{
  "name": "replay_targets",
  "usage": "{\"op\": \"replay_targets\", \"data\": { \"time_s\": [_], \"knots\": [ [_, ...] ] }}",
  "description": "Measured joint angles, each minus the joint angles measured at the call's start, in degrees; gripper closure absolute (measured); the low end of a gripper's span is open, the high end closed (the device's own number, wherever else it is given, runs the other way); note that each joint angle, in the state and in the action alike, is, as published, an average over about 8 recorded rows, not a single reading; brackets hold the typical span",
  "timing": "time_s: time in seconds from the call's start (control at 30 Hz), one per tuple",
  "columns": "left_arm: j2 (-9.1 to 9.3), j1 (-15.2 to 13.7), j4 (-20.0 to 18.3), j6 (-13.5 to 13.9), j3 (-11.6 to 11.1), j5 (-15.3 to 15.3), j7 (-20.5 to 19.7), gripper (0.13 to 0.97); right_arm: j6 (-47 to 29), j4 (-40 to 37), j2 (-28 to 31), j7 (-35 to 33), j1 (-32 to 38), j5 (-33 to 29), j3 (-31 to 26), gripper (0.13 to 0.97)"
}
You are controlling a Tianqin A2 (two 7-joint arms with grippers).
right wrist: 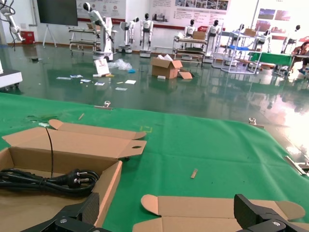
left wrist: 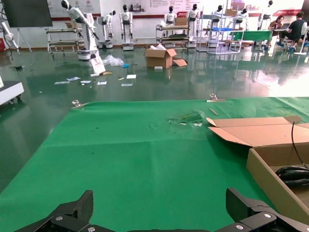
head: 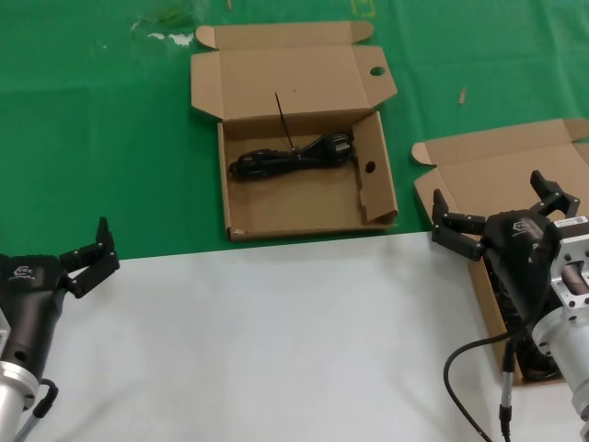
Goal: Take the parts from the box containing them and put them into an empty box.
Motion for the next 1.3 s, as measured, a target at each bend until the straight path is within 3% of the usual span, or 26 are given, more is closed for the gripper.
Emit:
{"op": "replay_targets", "data": {
  "time_s": [1.3],
  "knots": [
    [0.0,0.0,0.0,0.0,0.0,0.0,0.0,0.132,0.0,0.0,0.0,0.0,0.0,0.0,0.0,0.129]
  ]
}}
